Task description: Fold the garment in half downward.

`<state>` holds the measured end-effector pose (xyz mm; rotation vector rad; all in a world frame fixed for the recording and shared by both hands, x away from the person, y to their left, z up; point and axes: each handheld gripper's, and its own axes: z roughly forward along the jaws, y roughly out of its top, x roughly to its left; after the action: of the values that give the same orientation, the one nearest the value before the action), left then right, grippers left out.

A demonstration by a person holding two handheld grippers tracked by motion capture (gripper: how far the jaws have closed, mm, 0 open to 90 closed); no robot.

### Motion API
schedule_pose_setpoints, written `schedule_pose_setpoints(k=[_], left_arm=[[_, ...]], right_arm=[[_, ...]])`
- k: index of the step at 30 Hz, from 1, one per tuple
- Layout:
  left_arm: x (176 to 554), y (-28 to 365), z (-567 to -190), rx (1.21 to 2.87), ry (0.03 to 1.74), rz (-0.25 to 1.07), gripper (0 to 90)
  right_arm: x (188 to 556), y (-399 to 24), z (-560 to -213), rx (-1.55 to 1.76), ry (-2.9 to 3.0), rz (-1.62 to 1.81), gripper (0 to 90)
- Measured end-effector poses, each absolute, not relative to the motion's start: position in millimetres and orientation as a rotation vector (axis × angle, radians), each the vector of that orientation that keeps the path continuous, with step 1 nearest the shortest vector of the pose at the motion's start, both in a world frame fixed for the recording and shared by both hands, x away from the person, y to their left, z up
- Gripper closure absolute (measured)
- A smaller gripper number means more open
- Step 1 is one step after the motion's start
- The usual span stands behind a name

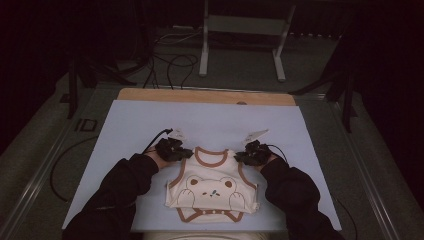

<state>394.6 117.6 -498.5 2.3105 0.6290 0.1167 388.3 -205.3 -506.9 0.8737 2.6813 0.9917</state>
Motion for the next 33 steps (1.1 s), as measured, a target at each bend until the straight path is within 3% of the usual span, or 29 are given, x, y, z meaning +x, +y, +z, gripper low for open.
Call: schedule_pose_setpoints(k=[33], left_arm=[[394, 131, -430, 2.206, 0.569, 0.246, 87.3]], right_arm=[[391, -207, -437, 0.772, 2.536, 1.087, 80.8]])
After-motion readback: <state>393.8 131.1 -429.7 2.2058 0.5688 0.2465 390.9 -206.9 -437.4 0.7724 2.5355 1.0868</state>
